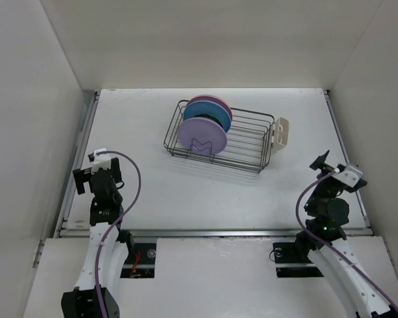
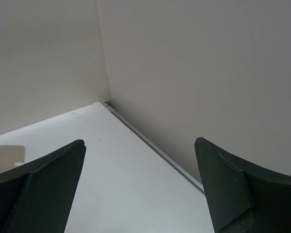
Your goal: Unload the plates from the dish rack
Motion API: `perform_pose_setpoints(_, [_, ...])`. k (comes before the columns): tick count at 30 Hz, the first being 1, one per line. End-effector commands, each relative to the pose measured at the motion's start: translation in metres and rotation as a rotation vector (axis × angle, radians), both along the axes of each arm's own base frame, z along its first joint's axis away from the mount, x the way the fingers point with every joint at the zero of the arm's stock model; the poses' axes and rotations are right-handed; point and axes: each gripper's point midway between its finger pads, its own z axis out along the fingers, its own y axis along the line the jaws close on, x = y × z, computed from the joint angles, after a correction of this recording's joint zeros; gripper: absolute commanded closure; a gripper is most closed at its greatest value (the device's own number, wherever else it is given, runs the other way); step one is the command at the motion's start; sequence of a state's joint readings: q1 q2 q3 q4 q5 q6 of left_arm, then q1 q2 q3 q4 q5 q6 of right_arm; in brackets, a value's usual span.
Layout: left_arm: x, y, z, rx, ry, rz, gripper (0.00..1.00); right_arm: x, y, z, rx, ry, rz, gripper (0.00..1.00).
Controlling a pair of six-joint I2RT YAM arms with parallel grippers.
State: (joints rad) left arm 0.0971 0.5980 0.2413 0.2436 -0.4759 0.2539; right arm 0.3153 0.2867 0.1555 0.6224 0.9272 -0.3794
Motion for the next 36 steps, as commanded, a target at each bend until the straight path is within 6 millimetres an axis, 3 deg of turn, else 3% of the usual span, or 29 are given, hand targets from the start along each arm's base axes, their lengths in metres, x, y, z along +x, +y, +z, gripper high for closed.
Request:
perform_pose_setpoints(1, [0.003,0.000,0.011,0.011,-0.050,0.001,0.00,0.006,0.018,0.066,-0.062,-0.082,0.130,0.00])
perform_pose_setpoints(2, [0.003,0.000,0.011,0.011,-0.050,0.001,0.00,0.009,0.033,0.095,-0.105,-0.129,0.218,0.00])
perform_pose_setpoints(4, [0.004,-0.002,0.011,0.008,-0.050,-0.014,0.00,0.026,0.056,0.115,-0.171,-0.130,0.329,0.00])
perform_pose_setpoints(5, [0.009,-0.007,0.021,0.019,-0.041,-0.057,0.00,0.034,0.069,0.122,-0.206,-0.115,0.389,0.00])
perform_pose_setpoints(6, [0.014,-0.017,0.027,0.020,-0.005,-0.135,0.00,0.037,0.092,0.152,-0.269,-0.145,0.504,0.00])
perform_pose_setpoints(7, [0.017,-0.027,0.032,0.069,0.081,-0.243,0.00,0.057,0.109,0.149,-0.301,-0.069,0.571,0.00])
perform_pose_setpoints(8, [0.016,-0.053,0.027,0.037,0.169,-0.407,0.00,0.070,0.120,0.140,-0.328,0.039,0.620,0.00])
perform_pose_setpoints(9, [0.024,-0.059,0.073,0.047,0.104,-0.441,0.00,0.078,0.129,0.146,-0.342,0.076,0.659,0.00])
perform_pose_setpoints(10, [0.031,-0.063,0.084,0.002,0.108,-0.450,0.00,0.094,0.136,0.173,-0.346,0.097,0.675,0.00])
perform_pose_setpoints(11, [0.036,-0.067,0.098,-0.042,0.105,-0.460,0.00,0.104,0.142,0.179,-0.349,0.139,0.694,0.00])
perform_pose_setpoints(12, [0.032,-0.080,0.093,-0.099,0.205,-0.523,0.00,0.113,0.148,0.172,-0.351,0.226,0.724,0.00])
perform_pose_setpoints(13, [0.052,-0.084,0.128,-0.099,0.238,-0.572,0.00,0.114,0.153,0.209,-0.381,0.184,0.744,0.00])
perform_pose_setpoints(14, [0.057,-0.089,0.133,-0.121,0.305,-0.608,0.00,0.140,0.165,0.193,-0.410,0.266,0.772,0.00])
perform_pose_setpoints(15, [0.043,-0.098,0.120,-0.181,0.479,-0.666,0.00,0.150,0.167,0.194,-0.487,0.305,0.766,0.00])
perform_pose_setpoints(16, [0.055,-0.099,0.174,-0.163,0.431,-0.677,0.00,0.159,0.164,0.193,-0.507,0.334,0.736,0.00])
perform_pose_setpoints(17, [0.076,-0.097,0.151,-0.234,0.582,-0.669,0.00,0.174,0.164,0.197,-0.505,0.339,0.698,0.00])
perform_pose_setpoints(18, [0.079,-0.096,0.153,-0.263,0.645,-0.665,0.00,0.179,0.156,0.203,-0.481,0.324,0.644,0.00])
perform_pose_setpoints(19, [0.061,-0.100,0.146,-0.336,0.785,-0.663,0.00,0.182,0.155,0.217,-0.466,0.266,0.599,0.00])
perform_pose_setpoints(20, [0.084,-0.100,0.155,-0.344,0.805,-0.683,0.00,0.185,0.152,0.220,-0.442,0.251,0.545,0.00])
perform_pose_setpoints(21, [0.083,-0.104,0.153,-0.369,0.844,-0.701,0.00,0.185,0.153,0.221,-0.434,0.233,0.532,0.00])
perform_pose_setpoints(23, [0.085,-0.109,0.147,-0.422,0.863,-0.702,0.00,0.190,0.157,0.225,-0.481,0.214,0.510,0.00])
perform_pose_setpoints(25, [0.090,-0.114,0.142,-0.450,0.828,-0.708,0.00,0.205,0.160,0.208,-0.552,0.300,0.461,0.00])
perform_pose_setpoints(29, [0.107,-0.126,0.161,-0.393,0.651,-0.761,0.00,0.225,0.147,0.208,-0.529,0.369,0.290,0.00])
perform_pose_setpoints(30, [0.109,-0.127,0.161,-0.371,0.632,-0.764,0.00,0.227,0.148,0.219,-0.510,0.333,0.287,0.00])
perform_pose_setpoints(32, [0.110,-0.123,0.180,-0.307,0.532,-0.756,0.00,0.232,0.162,0.219,-0.350,0.229,0.357,0.00])
perform_pose_setpoints(33, [0.123,-0.121,0.191,-0.271,0.443,-0.751,0.00,0.234,0.169,0.216,-0.296,0.210,0.402,0.00])
perform_pose_setpoints(34, [0.119,-0.122,0.183,-0.280,0.437,-0.746,0.00,0.237,0.198,0.222,-0.292,0.178,0.567,0.00])
perform_pose_setpoints(35, [0.119,-0.126,0.183,-0.287,0.423,-0.770,0.00,0.236,0.221,0.217,-0.276,0.190,0.703,0.00])
perform_pose_setpoints(36, [0.114,-0.142,0.178,-0.318,0.438,-0.864,0.00,0.237,0.242,0.194,-0.213,0.250,0.845,0.00])
